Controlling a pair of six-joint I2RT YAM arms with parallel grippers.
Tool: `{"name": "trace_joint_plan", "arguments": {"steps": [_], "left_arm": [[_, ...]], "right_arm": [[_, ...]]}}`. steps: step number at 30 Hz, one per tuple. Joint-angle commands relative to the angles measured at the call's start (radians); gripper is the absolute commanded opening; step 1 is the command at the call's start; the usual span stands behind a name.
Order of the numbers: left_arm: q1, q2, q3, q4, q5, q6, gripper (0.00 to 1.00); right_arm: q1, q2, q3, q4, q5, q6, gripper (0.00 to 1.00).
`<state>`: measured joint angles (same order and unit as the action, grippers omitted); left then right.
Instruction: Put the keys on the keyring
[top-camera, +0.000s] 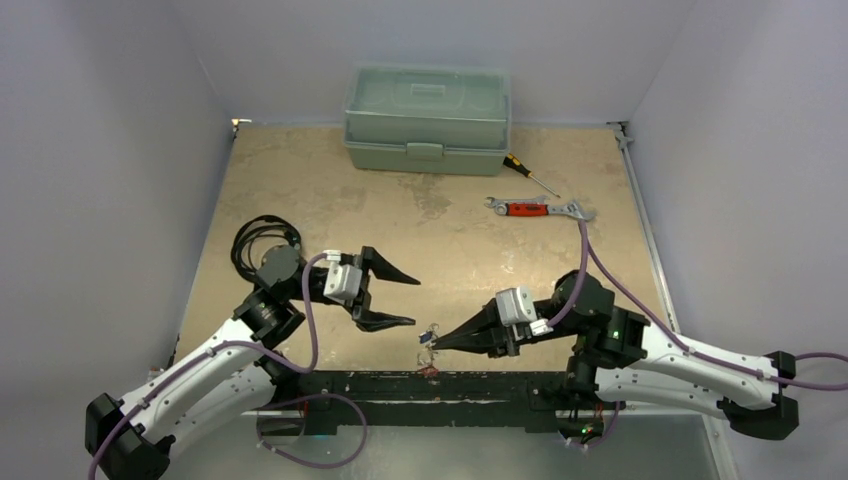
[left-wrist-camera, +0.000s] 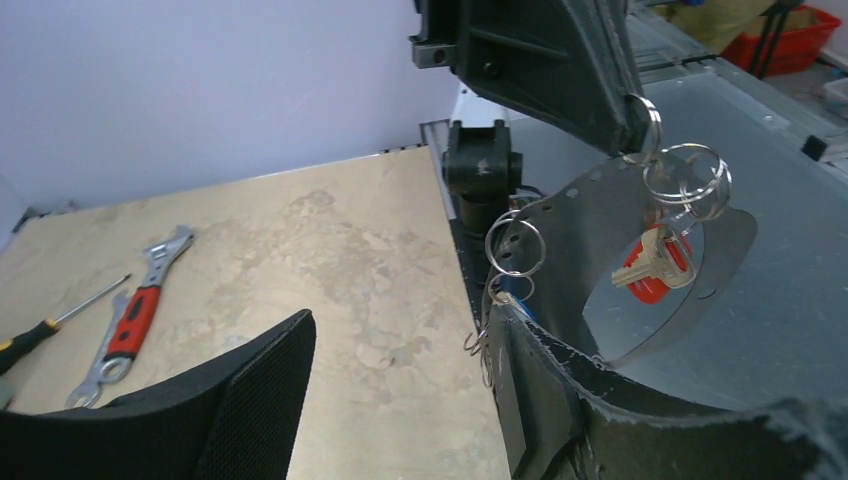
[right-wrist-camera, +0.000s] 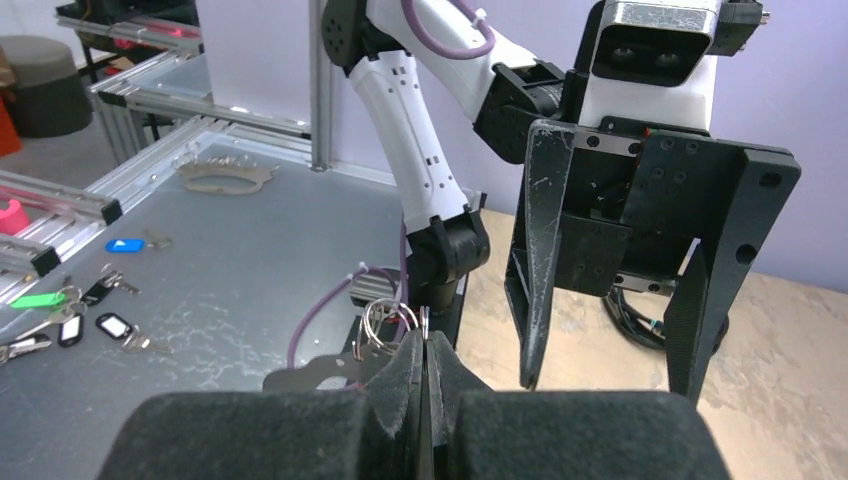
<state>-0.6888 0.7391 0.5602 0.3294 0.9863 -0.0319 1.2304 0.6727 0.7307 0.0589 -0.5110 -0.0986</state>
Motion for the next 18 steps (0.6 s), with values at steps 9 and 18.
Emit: {"name": "trace_joint_plan", "arguments": {"steps": [9, 18], "left_arm": [[-0.103, 0.025, -0.012, 0.122, 0.15, -0.099, 0.67], [-0.135, 0.1, 0.006, 0.142, 0.146, -0.136, 0.66]], "right_arm": [[0.003, 0.038, 0.093, 0.008, -0.118, -0.015, 0.0], [0.003, 0.059, 0.105, 0.017, -0.163, -0.013, 0.0]]}}
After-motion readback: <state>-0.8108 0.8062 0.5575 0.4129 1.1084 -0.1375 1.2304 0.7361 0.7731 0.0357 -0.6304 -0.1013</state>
